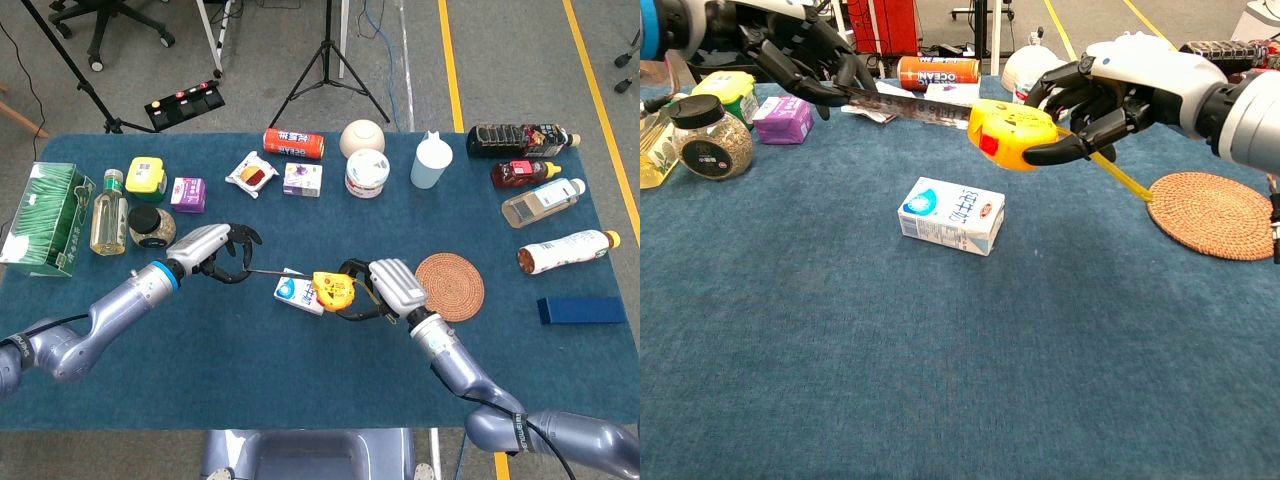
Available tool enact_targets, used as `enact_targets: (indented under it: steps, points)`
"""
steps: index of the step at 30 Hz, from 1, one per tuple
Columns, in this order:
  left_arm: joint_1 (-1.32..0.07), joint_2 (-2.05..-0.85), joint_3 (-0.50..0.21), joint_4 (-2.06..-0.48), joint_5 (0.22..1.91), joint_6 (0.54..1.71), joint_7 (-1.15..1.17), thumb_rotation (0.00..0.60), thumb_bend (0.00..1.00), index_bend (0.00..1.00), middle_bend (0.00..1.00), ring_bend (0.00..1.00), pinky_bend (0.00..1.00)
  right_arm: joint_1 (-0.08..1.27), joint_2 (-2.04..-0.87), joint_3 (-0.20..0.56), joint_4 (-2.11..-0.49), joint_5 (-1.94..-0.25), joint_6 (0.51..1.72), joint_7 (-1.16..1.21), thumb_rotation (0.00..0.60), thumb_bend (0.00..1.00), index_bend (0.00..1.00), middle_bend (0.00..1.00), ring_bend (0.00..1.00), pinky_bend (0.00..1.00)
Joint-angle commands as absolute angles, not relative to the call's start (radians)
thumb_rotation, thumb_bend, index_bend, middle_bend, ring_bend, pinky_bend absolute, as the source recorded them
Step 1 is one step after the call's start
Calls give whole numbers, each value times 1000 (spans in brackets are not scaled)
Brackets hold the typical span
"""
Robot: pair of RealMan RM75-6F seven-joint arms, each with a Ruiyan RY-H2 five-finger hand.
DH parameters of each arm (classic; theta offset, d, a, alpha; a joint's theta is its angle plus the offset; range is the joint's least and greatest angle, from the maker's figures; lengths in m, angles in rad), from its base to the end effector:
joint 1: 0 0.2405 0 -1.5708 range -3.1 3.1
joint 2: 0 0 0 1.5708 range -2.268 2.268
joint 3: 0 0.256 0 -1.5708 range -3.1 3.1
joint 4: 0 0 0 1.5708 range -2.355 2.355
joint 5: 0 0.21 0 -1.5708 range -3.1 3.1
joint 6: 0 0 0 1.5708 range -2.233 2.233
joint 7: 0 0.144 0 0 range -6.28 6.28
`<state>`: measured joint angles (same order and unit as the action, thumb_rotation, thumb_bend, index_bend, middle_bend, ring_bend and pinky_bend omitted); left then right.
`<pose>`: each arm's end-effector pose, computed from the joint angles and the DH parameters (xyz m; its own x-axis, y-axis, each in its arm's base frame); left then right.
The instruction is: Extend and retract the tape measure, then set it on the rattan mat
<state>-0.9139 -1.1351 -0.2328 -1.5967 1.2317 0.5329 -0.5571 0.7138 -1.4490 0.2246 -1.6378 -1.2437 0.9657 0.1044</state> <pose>-0.1159 0.3866 0.0745 0.0376 0.6140 0.7884 0.9655 -0.2257 0.1297 -0.1155 -0.3312 0.0143 0.0349 -0.3826 0.9233 -0.9257 -0.3606 -0.1144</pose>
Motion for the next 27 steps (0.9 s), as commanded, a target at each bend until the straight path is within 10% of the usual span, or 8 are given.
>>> enact_targets:
  steps: [1, 27]
  points:
    - [-882, -1106, -228, -1599, 1269, 548, -602, 600, 396, 649, 265, 167, 361, 708, -1440, 218, -1642, -1248, 967, 100, 408, 274, 515, 499, 654, 685]
    - [-771, -982, -136, -1495, 1490, 627, -945, 600, 399, 652, 266, 167, 362, 664, -1391, 195, -1654, -1281, 990, 139, 407, 275, 520, 503, 663, 692]
